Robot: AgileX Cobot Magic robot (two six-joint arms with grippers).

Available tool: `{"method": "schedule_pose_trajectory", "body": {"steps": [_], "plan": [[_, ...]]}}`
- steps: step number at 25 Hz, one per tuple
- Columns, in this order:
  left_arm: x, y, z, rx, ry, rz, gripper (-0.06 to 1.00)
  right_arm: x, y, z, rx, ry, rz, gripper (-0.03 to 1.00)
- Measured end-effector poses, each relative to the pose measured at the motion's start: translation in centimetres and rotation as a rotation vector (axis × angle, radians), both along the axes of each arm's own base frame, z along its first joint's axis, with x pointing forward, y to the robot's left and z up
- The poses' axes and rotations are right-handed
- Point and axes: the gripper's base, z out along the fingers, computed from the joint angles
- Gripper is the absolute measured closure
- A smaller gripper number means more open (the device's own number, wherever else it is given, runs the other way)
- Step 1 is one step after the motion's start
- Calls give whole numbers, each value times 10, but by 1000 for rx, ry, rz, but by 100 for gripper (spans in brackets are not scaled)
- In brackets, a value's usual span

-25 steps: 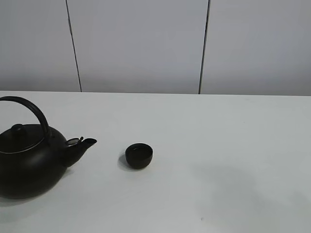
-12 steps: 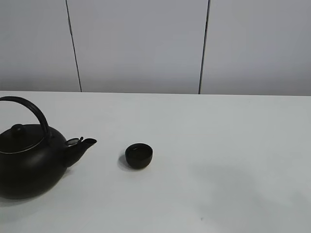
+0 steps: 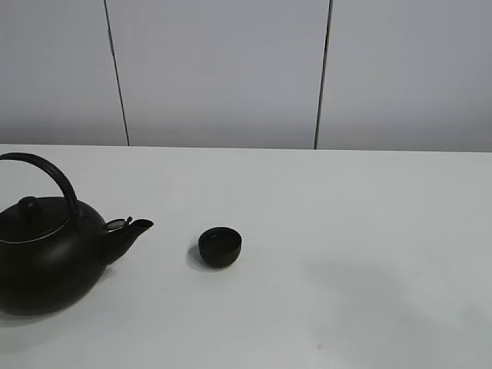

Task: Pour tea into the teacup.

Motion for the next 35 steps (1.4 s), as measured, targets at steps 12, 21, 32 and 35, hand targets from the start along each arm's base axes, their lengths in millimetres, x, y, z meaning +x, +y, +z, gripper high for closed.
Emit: {"method": "schedule_pose_trajectory", "body": {"steps": [12, 21, 32, 35], "plan": [[37, 4, -69, -28, 250, -56, 65, 0, 0, 0, 0, 1, 0, 43], [65, 9, -107, -92, 330, -36, 65, 0, 0, 0, 0, 1, 0, 43], [69, 12, -110, -73, 311, -133, 65, 0, 0, 0, 0, 1, 0, 43], [69, 14, -110, -50, 315, -180, 65, 0, 0, 0, 0, 1, 0, 43]]}}
